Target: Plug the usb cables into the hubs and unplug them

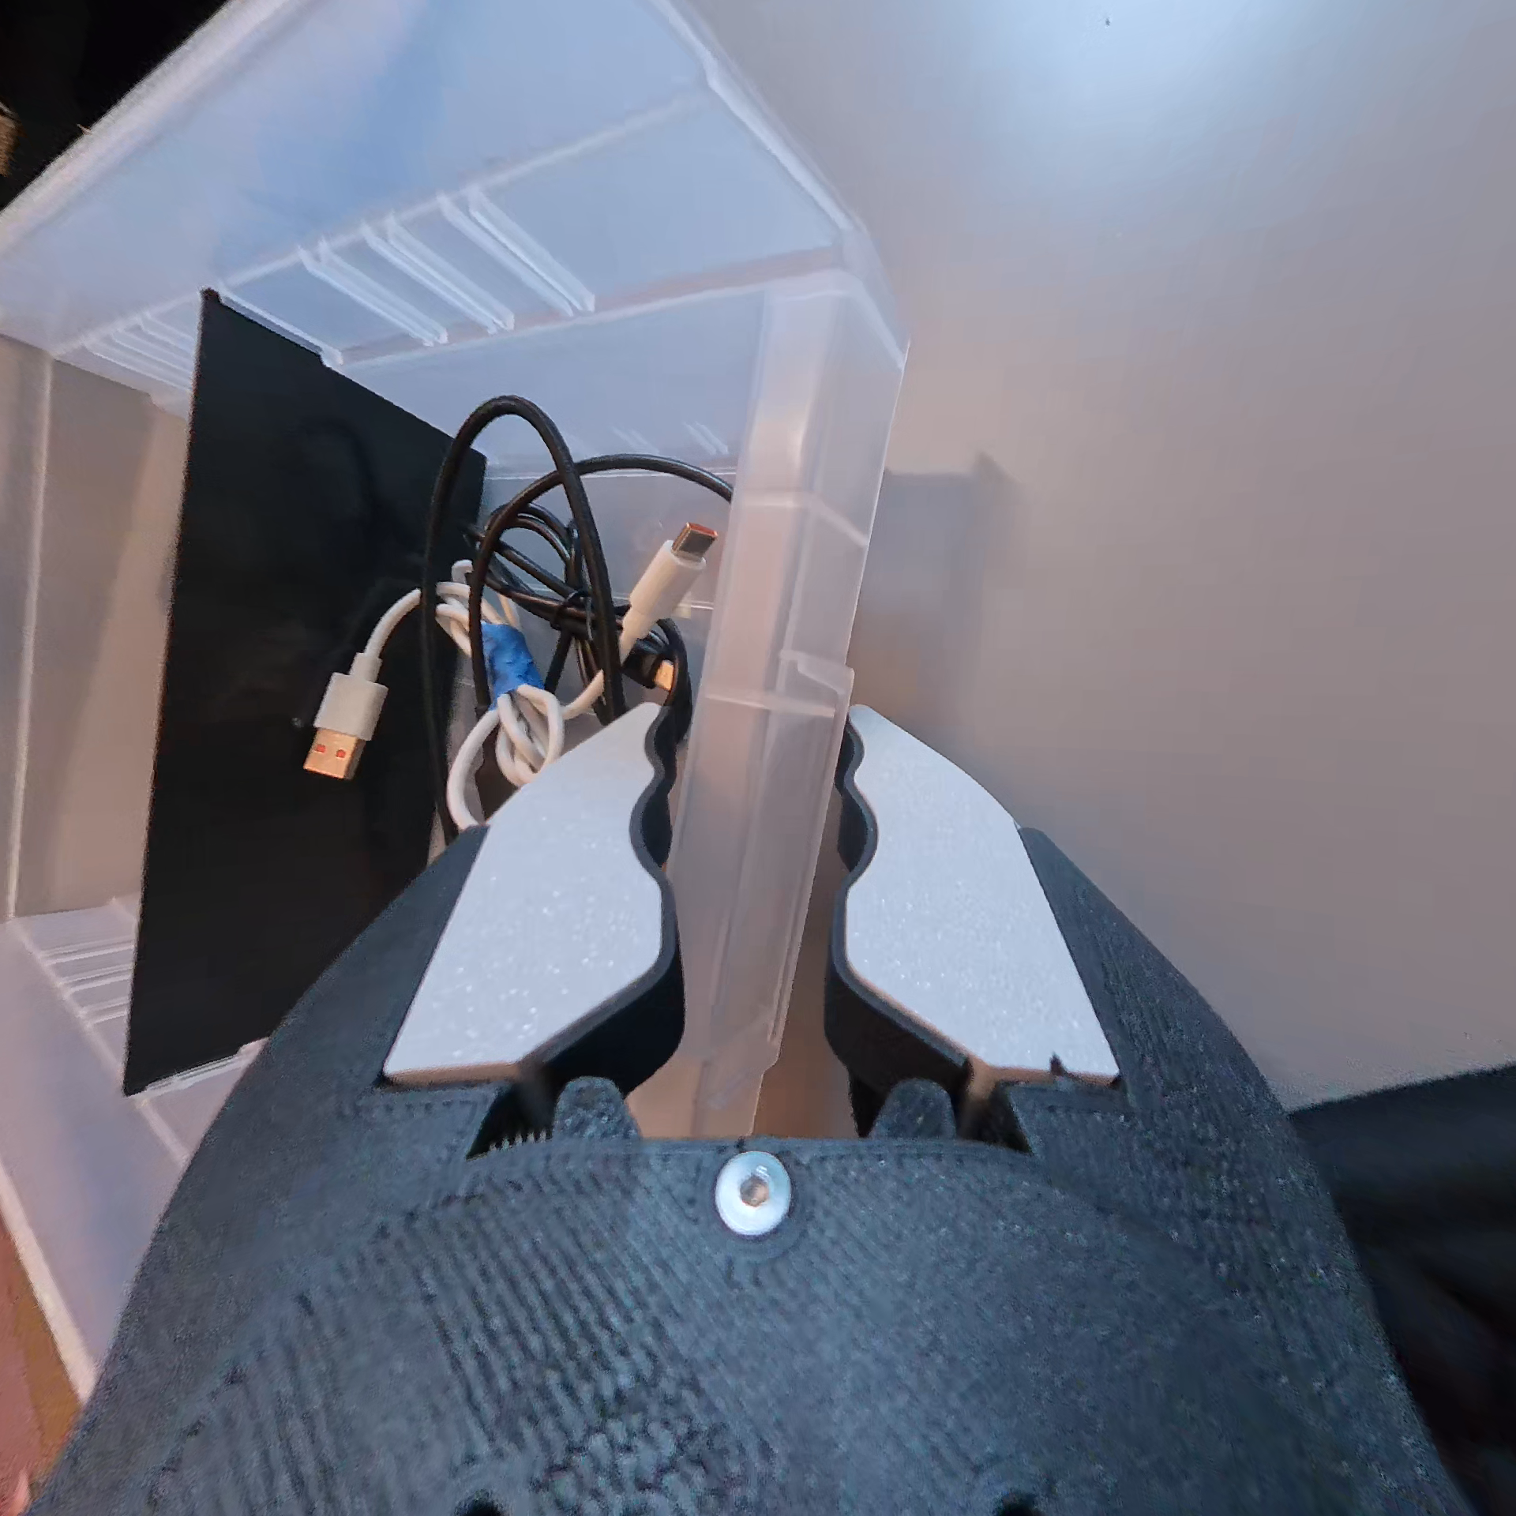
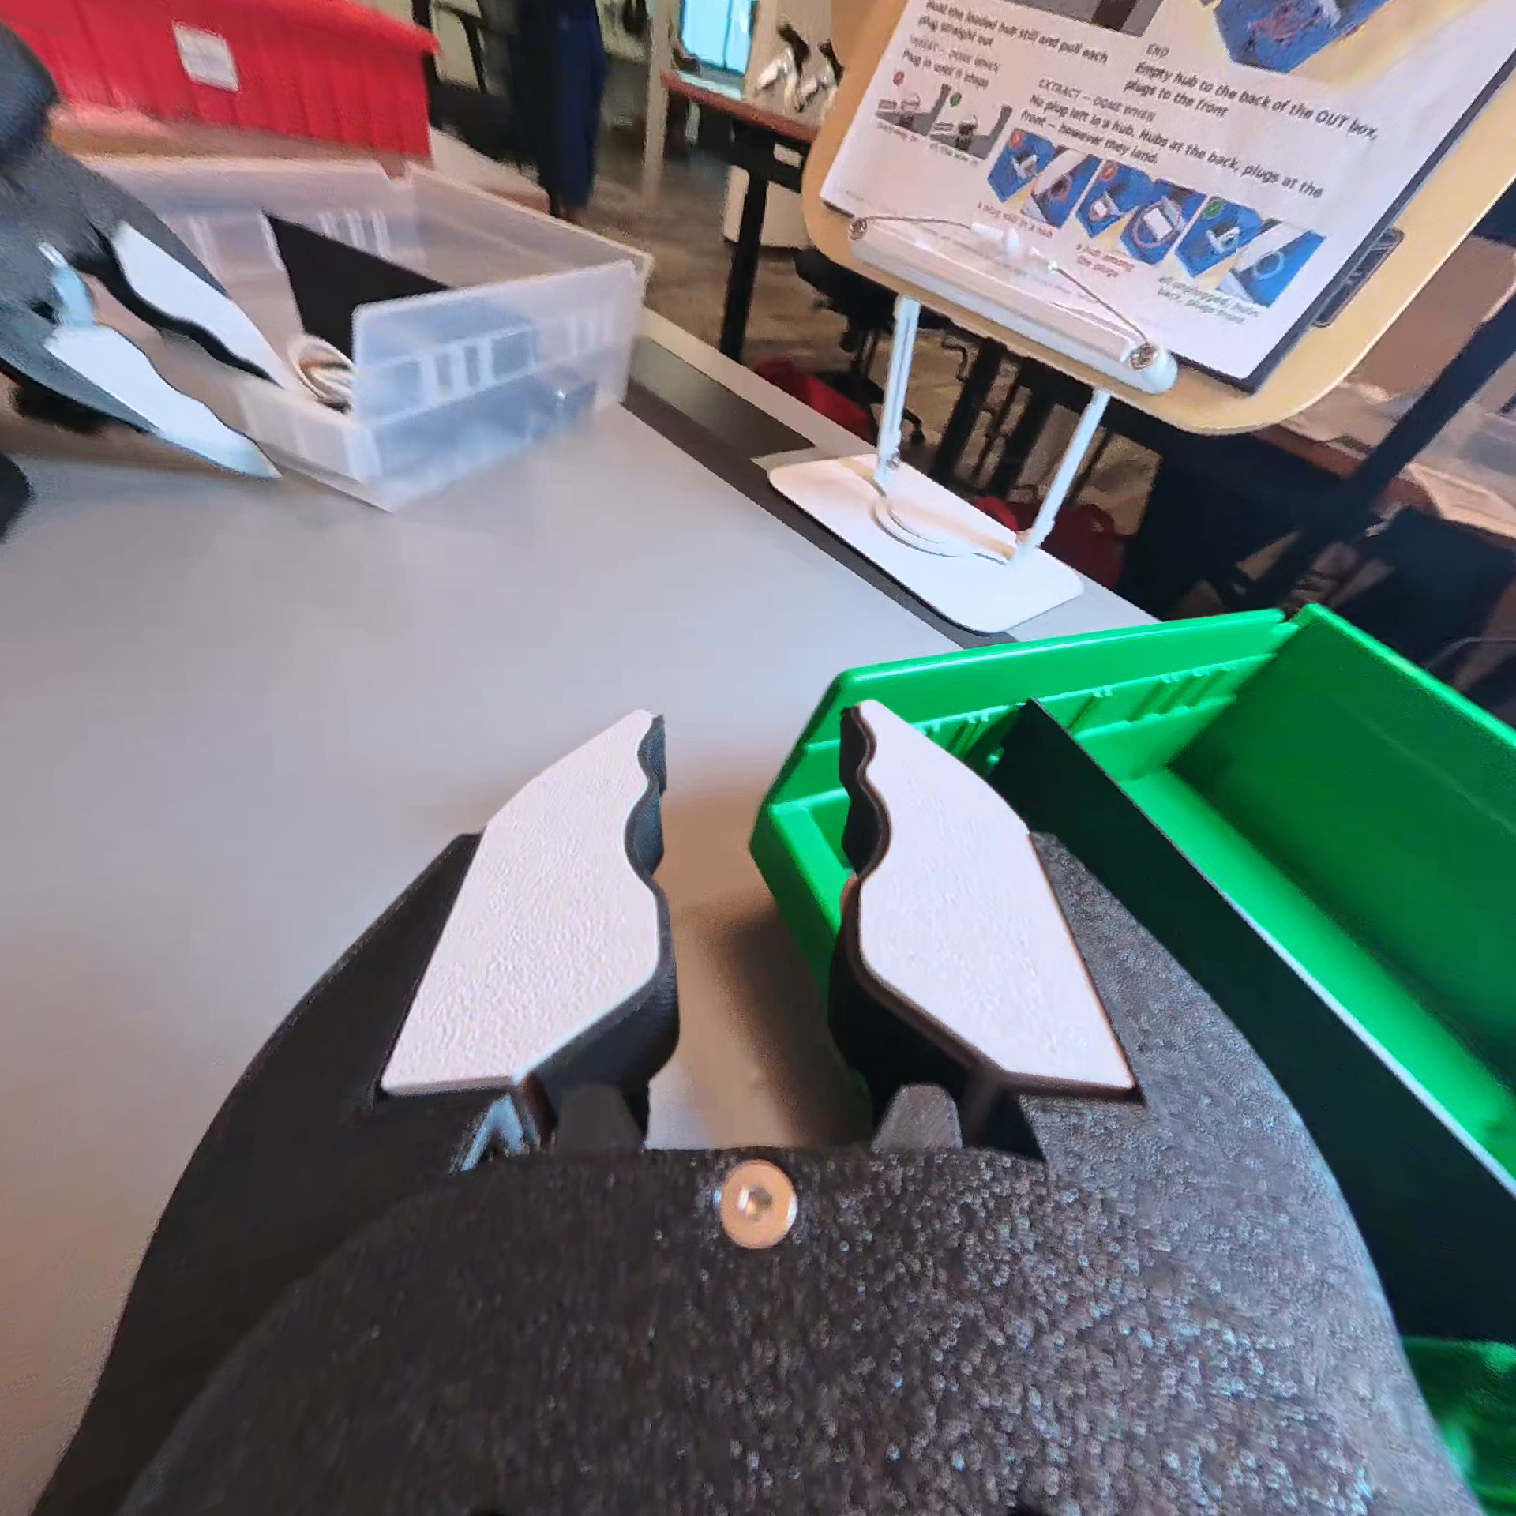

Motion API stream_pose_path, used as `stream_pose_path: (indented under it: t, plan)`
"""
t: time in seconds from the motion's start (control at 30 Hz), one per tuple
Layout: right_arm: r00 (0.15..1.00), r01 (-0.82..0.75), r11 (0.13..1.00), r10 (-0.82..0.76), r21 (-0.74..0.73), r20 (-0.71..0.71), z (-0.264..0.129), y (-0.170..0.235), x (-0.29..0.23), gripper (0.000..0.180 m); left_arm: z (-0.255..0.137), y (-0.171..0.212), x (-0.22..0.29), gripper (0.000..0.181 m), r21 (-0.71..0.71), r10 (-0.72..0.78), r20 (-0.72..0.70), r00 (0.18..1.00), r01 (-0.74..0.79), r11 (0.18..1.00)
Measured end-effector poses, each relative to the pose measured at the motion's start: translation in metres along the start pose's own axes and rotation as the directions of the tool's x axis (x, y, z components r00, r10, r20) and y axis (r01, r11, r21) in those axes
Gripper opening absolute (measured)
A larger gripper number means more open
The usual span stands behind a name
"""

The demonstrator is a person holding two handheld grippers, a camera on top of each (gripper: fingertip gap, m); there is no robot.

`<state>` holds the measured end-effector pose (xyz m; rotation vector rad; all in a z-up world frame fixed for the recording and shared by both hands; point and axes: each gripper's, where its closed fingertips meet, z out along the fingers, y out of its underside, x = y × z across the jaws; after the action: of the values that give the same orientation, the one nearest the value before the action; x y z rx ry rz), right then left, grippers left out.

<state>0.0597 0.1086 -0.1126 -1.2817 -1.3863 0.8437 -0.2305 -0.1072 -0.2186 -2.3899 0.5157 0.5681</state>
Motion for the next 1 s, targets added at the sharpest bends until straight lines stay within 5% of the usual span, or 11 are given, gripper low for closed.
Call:
stream_pose_path:
  t: [0.27,0.53,0.6,0.73,0.87,1.0]
  plan:
    - [0.993,-0.119,0.991,0.118,0.063,0.017,0.005,0.011,0.003,0.038,0.006,-0.006,-0.01,0.038,0.03,0.046,0.097,0.994,-0.05,0.998]
    - [0.972,-0.179,0.978,0.193,0.111,-0.133,-0.012,0.014,0.036,0.036,0.005,-0.015,-0.018,0.047,0.136,-0.033,0.123,0.992,0.016,0.991]
    - [0.968,-0.173,0.979,0.189,0.106,-0.167,-0.018,0.015,0.04,0.037,-0.011,-0.032,-0.02,0.046,0.28,-0.173,0.03,0.984,0.158,0.947]
    - [0.951,-0.195,0.971,0.222,0.139,-0.214,-0.029,0.011,0.048,0.038,-0.07,-0.063,-0.062,0.044,0.551,-0.44,-0.127,0.889,0.432,0.714]
    - [0.946,-0.228,0.962,0.256,0.151,-0.2,-0.031,0.009,0.048,0.038,-0.123,-0.056,-0.138,0.043,0.638,-0.571,-0.043,0.82,0.463,0.616]
    - [0.96,-0.216,0.965,0.237,0.148,-0.148,-0.029,0.006,0.036,0.038,-0.139,-0.046,-0.201,0.03,0.588,-0.611,-0.05,0.79,0.518,0.621]
